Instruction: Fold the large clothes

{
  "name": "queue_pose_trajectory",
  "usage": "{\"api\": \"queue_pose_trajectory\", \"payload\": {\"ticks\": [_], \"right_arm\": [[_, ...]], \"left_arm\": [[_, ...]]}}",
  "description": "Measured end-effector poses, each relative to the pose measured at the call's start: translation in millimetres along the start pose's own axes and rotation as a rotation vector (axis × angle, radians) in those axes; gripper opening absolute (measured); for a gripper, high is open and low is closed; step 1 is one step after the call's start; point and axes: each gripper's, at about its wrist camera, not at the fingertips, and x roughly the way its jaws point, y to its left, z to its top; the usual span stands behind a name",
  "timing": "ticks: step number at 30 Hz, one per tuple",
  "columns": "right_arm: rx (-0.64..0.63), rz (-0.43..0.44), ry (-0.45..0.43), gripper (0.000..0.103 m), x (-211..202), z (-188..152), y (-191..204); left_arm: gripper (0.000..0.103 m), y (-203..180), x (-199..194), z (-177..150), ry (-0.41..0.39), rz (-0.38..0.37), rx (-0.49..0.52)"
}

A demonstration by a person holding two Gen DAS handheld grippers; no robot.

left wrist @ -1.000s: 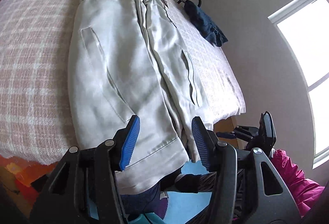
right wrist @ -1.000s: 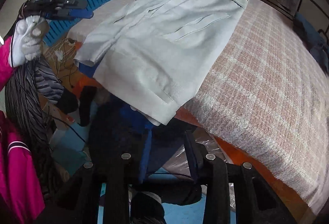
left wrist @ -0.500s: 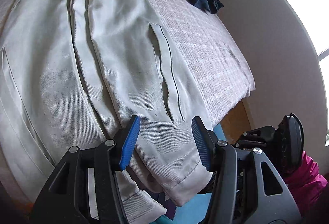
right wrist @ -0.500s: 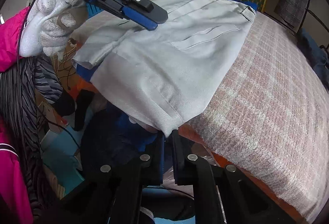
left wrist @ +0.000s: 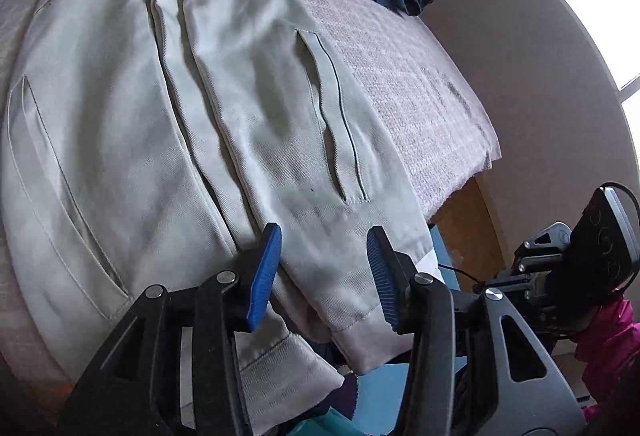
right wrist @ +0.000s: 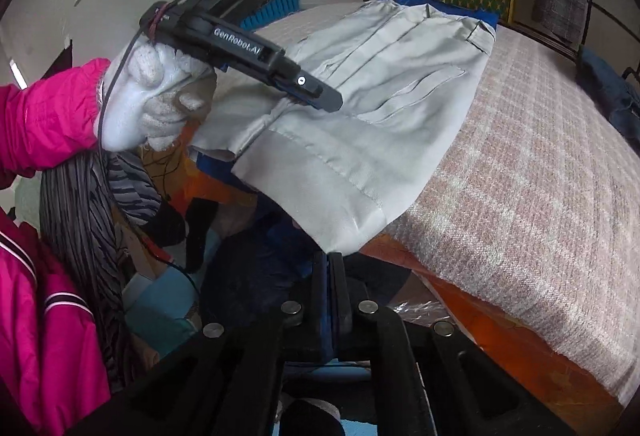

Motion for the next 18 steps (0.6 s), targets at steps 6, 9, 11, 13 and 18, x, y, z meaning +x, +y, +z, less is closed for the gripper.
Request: {"api": "queue_pose_trajectory", "payload": {"ticks": [6,9,11,13,18], "right_arm": [[0.077,-0.109,-0.024,0.027,8.5,20.5,-17.0],[0.140,-0.113,-0.041,0.041,16.9,26.4,-34.5],[0.200,-0.101,-0.037,0.050,21.8,29.5,-51.4],[0.261,-0.084,-0.031,0.053,26.3,31.6,-70.7],[0.420,0.022,-0.027,0.061,35.0,33.7,-115.9]], "left_arm": [[0.047,-2.4,-26.2,-22.9,-0.024,-0.034,-0.013],[0.047,17.0,-58.0,-29.4,-0.079,-0.047,-0.076],[0.049,38.6,-79.9,-36.3,-0.110,-0.035,-0.132],[0.059,64.4,-97.4,-46.0,-0.136,-0.019,-0.203],[0.061,131.8,-112.3,-74.6,-0.141,-0.015,-0.418]]}}
